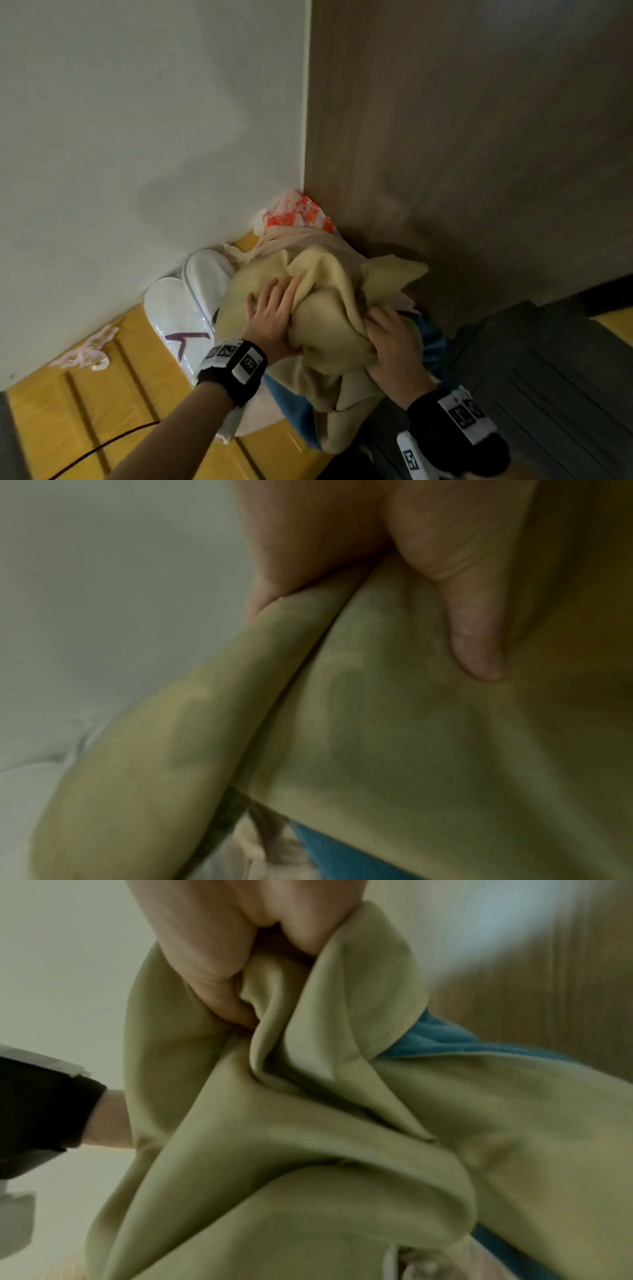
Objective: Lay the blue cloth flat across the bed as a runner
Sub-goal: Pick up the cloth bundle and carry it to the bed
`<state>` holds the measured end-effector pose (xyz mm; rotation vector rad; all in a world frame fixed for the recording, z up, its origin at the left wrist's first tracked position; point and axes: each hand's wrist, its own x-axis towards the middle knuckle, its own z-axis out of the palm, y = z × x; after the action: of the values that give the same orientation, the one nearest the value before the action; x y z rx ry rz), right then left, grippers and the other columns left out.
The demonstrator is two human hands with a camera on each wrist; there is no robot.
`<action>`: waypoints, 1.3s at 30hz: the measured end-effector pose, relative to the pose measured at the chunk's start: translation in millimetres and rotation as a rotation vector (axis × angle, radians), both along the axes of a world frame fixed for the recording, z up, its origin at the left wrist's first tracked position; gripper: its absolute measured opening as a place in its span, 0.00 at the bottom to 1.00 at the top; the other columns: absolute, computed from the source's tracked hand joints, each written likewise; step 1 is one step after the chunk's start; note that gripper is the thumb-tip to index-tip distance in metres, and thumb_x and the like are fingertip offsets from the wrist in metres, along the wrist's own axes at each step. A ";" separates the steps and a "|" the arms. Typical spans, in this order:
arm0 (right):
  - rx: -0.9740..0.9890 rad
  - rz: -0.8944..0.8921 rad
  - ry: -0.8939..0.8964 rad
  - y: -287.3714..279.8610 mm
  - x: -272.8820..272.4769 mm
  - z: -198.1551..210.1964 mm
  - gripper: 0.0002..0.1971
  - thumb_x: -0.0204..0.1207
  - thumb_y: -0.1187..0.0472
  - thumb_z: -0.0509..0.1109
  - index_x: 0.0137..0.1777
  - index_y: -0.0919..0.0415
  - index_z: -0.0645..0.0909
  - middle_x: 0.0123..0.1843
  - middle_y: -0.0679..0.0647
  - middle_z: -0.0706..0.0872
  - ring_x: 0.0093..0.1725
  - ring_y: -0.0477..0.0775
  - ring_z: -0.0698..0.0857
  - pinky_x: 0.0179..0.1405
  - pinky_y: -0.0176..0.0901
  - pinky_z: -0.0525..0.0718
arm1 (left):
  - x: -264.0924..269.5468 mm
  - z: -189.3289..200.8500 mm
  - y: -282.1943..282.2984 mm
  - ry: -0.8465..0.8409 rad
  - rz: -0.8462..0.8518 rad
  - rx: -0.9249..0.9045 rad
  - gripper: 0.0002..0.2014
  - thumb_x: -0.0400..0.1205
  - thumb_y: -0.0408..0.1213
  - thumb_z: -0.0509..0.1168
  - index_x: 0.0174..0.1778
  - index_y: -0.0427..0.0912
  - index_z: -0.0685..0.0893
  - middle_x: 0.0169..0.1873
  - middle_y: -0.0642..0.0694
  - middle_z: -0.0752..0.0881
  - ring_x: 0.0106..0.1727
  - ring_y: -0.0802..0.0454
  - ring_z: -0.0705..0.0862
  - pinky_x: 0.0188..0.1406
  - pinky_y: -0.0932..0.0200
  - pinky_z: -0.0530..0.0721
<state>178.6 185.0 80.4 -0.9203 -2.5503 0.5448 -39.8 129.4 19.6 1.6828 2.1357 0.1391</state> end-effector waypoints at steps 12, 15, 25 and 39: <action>0.112 -0.211 -0.046 -23.8 132.5 55.7 0.26 0.47 0.72 0.79 0.45 0.55 0.77 0.50 0.46 0.72 0.54 0.48 0.70 0.57 0.35 0.76 | 128.5 71.0 47.9 0.047 -0.437 -0.035 0.35 0.75 0.52 0.65 0.79 0.59 0.61 0.80 0.48 0.59 0.82 0.45 0.56 0.81 0.40 0.55; 0.084 -0.458 0.044 -38.9 188.4 56.7 0.21 0.54 0.69 0.78 0.48 0.57 0.81 0.53 0.51 0.77 0.56 0.51 0.72 0.54 0.49 0.81 | 181.5 89.6 54.0 0.012 -0.552 -0.022 0.36 0.75 0.53 0.65 0.79 0.57 0.61 0.81 0.52 0.63 0.81 0.49 0.63 0.80 0.47 0.62; -0.309 -1.036 0.466 -125.4 444.4 54.3 0.21 0.71 0.76 0.65 0.61 0.55 0.81 0.53 0.45 0.80 0.52 0.41 0.81 0.56 0.33 0.79 | 454.4 113.8 23.6 -0.022 -0.805 0.107 0.29 0.79 0.49 0.59 0.77 0.54 0.63 0.77 0.49 0.71 0.75 0.45 0.72 0.72 0.49 0.73; -0.046 -1.639 0.633 -322.5 739.9 74.0 0.28 0.68 0.72 0.72 0.48 0.32 0.75 0.53 0.35 0.78 0.54 0.30 0.78 0.50 0.22 0.75 | 864.1 125.2 -58.2 -0.070 -1.450 0.174 0.30 0.76 0.38 0.65 0.76 0.53 0.66 0.75 0.53 0.71 0.77 0.50 0.67 0.75 0.49 0.70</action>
<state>918.6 -137.5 154.4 -1.9540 -0.6949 0.2373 824.3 71.2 144.8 2.7737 0.4573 -0.0573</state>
